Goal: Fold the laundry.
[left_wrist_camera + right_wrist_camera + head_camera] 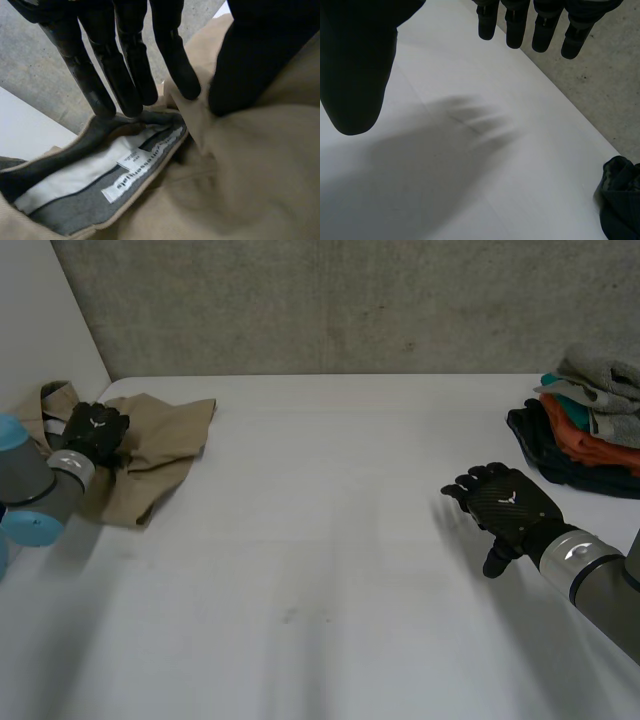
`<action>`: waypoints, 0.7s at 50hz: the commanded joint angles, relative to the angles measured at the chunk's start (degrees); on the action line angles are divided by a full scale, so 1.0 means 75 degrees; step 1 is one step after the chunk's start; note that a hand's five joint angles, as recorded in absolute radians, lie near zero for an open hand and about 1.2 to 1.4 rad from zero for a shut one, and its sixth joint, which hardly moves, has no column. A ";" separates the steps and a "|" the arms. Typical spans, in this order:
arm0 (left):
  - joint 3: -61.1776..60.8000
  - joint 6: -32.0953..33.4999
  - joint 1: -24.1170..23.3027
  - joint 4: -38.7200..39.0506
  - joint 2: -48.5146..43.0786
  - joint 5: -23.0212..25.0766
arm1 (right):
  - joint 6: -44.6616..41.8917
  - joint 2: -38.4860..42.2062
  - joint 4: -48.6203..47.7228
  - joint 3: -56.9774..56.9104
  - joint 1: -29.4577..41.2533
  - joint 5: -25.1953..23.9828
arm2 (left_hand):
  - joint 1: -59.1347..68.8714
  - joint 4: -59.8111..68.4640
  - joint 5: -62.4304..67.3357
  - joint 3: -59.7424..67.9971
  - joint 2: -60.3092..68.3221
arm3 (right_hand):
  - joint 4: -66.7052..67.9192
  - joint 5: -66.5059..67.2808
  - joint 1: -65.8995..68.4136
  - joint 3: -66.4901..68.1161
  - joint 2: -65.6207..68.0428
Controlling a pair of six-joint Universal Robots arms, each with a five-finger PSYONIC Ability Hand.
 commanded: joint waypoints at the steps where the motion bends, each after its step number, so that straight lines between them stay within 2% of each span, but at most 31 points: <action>1: -0.0076 -0.0008 -0.0082 0.0317 -0.0059 -0.0086 | 0.0028 0.0038 -0.0114 -0.0006 -0.0041 0.0002 | 0.2991 0.3257 0.3389 0.3291 0.3209 | -0.0313 -0.0394 -0.0398 -0.0251 -0.0281; 6: -0.0684 -0.0054 -0.0328 0.0270 0.0385 -0.0261 | 0.0040 0.0038 -0.0150 0.0006 -0.0065 0.0014 | 0.2991 0.3257 0.3389 0.3291 0.3209 | -0.0313 -0.0394 -0.0398 -0.0251 -0.0281; 11: -0.1937 -0.0370 -0.0878 0.0341 0.2130 -0.0379 | 0.0087 0.0026 -0.0290 0.0006 -0.0065 0.0026 | 0.2991 0.3257 0.3389 0.3291 0.3209 | -0.0313 -0.0394 -0.0398 -0.0251 -0.0281; 15: -0.2957 -0.1178 -0.1627 0.0352 0.3501 -0.0367 | 0.0098 0.0015 -0.0419 0.0030 -0.0053 0.0049 | 0.2991 0.3257 0.3389 0.3291 0.3209 | -0.0313 -0.0394 -0.0398 -0.0251 -0.0281; 16: -0.3295 -0.1574 -0.2035 0.0352 0.4026 -0.0367 | 0.0098 0.0015 -0.0431 0.0041 -0.0053 0.0061 | 0.2991 0.3257 0.3389 0.3291 0.3209 | -0.0313 -0.0394 -0.0398 -0.0251 -0.0281; 21: -0.4340 -0.2643 -0.3244 0.0364 0.5166 -0.0344 | 0.0098 -0.0020 -0.0501 0.0076 -0.0065 0.0178 | 0.2991 0.3257 0.3389 0.3291 0.3209 | -0.0313 -0.0394 -0.0398 -0.0251 -0.0281; 27: -0.4833 -0.3393 -0.4673 0.0376 0.5157 -0.0449 | 0.0110 -0.0067 -0.0513 0.0135 -0.0076 0.0178 | 0.2991 0.3257 0.3389 0.3291 0.3209 | -0.0313 -0.0394 -0.0398 -0.0251 -0.0281; 30: -0.4857 -0.3453 -0.5167 0.0376 0.4783 -0.0542 | 0.0110 -0.0067 -0.0525 0.0135 -0.0065 0.0190 | 0.2991 0.3257 0.3389 0.3291 0.3209 | -0.0313 -0.0394 -0.0398 -0.0251 -0.0281; 31: -0.4788 -0.3441 -0.5505 0.0388 0.4456 -0.0601 | 0.0110 -0.0067 -0.0525 0.0135 -0.0065 0.0178 | 0.2991 0.3257 0.3389 0.3291 0.3209 | -0.0313 -0.0394 -0.0398 -0.0251 -0.0281; 34: -0.4635 -0.3371 -0.5858 0.0434 0.4091 -0.0777 | 0.0110 -0.0067 -0.0525 0.0135 -0.0077 0.0190 | 0.2991 0.3257 0.3389 0.3291 0.3209 | -0.0313 -0.0394 -0.0398 -0.0251 -0.0281; 35: -0.4507 -0.3336 -0.5894 0.0481 0.3997 -0.0963 | 0.0110 -0.0067 -0.0525 0.0135 -0.0065 0.0190 | -0.0293 -0.0026 0.0106 0.0008 -0.0075 | -0.0313 -0.0394 -0.0398 -0.0251 -0.0281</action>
